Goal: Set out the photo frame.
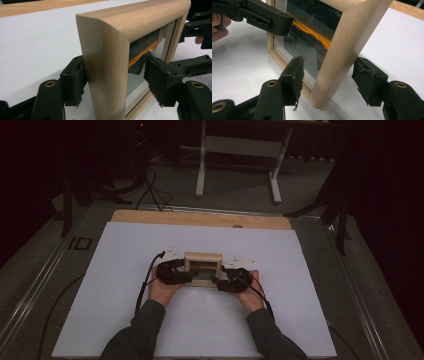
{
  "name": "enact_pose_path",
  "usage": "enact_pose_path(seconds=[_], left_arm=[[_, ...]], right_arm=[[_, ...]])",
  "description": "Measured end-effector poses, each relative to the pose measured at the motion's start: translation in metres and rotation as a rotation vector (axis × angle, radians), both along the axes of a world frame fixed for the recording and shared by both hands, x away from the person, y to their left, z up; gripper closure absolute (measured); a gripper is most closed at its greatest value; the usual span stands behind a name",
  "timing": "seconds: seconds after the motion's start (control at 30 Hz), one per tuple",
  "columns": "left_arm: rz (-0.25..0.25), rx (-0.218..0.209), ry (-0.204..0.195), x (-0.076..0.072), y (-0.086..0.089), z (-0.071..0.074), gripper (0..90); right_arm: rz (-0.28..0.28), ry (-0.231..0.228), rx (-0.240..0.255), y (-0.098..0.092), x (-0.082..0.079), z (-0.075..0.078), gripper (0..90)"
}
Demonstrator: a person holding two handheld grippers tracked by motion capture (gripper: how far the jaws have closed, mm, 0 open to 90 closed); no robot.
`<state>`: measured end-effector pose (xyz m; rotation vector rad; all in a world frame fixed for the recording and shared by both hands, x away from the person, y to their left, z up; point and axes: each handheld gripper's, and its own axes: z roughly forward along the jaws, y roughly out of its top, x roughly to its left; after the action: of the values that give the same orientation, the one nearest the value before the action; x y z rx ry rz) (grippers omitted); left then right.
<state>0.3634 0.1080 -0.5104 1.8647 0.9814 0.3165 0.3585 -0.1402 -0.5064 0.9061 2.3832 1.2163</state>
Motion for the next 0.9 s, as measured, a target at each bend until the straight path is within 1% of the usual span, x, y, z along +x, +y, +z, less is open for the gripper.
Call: enact_pose_path(seconds=[0.27,0.53,0.7,0.8,0.9], left_arm=[[0.01,0.017,0.004,-0.001,0.001,0.001,33.0],[0.004,0.027,0.002,-0.006,0.003,0.004,32.5],[0.009,0.025,-0.009,-0.01,0.005,0.008,32.5],[0.023,0.034,-0.019,-0.012,0.007,0.01,32.5],[0.031,0.03,-0.022,-0.015,0.012,0.012,32.5]], right_arm=[[-0.001,-0.001,0.002,-0.001,0.0,0.001,39.7],[-0.004,-0.005,0.019,-0.005,-0.001,0.006,39.3],[0.001,-0.011,0.022,-0.006,-0.003,0.009,39.0],[0.001,-0.013,0.025,-0.007,-0.004,0.011,38.8],[0.001,-0.018,0.033,-0.009,-0.005,0.014,38.4]])
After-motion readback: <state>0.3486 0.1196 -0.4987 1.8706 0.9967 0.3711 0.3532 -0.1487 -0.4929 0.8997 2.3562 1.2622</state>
